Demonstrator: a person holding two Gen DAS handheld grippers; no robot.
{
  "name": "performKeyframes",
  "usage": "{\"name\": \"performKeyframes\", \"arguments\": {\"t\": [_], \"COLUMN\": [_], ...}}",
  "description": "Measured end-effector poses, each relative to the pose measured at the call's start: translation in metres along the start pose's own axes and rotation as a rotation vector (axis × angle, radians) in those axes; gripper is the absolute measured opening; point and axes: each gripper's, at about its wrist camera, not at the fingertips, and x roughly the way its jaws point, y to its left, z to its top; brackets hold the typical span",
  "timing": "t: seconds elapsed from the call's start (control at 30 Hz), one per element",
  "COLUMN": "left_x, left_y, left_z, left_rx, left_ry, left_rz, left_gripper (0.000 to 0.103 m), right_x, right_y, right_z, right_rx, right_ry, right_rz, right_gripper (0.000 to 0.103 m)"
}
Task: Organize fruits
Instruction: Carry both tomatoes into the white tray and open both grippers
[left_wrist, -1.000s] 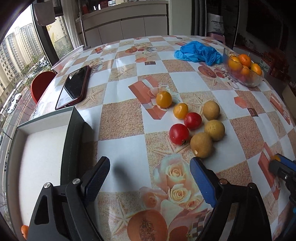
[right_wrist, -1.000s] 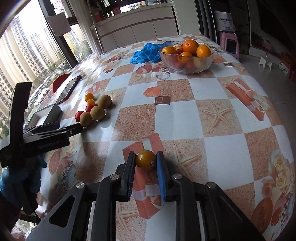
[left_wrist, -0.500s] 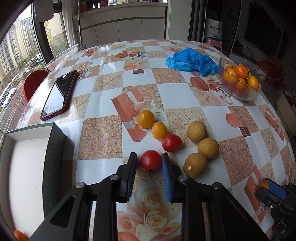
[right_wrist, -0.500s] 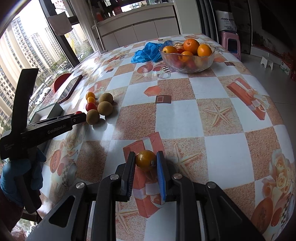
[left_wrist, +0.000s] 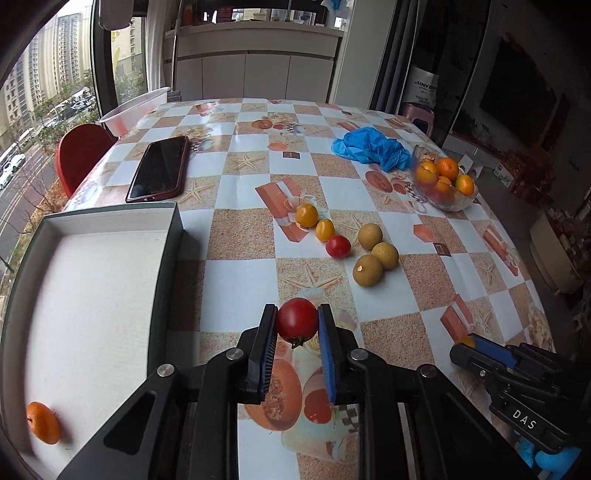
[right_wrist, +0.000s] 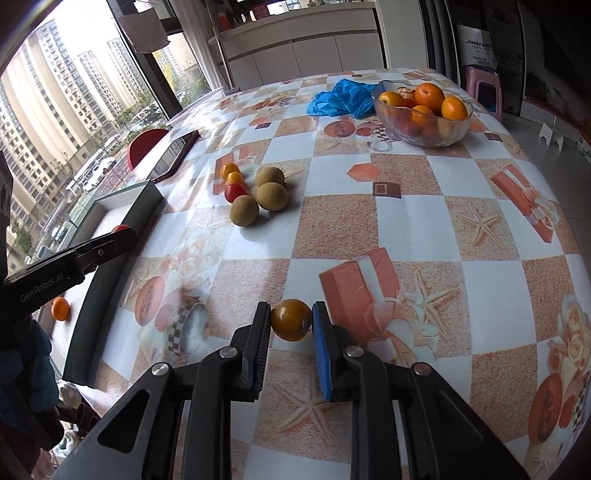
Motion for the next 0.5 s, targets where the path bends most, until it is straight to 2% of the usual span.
{"name": "performKeyframes", "arguments": {"t": [0.2,0.5], "left_x": [-0.030,-0.053], "left_y": [0.026,0.070], "left_z": [-0.014,-0.033], "left_rx": [-0.011,-0.065], "left_ry": [-0.039,-0.064], "left_rz": [0.042,0.096], "left_gripper": [0.023,0.023], "right_x": [0.006,0.010], "right_y": [0.039,0.093], "right_z": [0.002,0.004], "right_rx": [-0.064,-0.169], "right_ry": [0.017,0.040], "right_rz": [0.029,0.064], "right_gripper": [0.025,0.025]}}
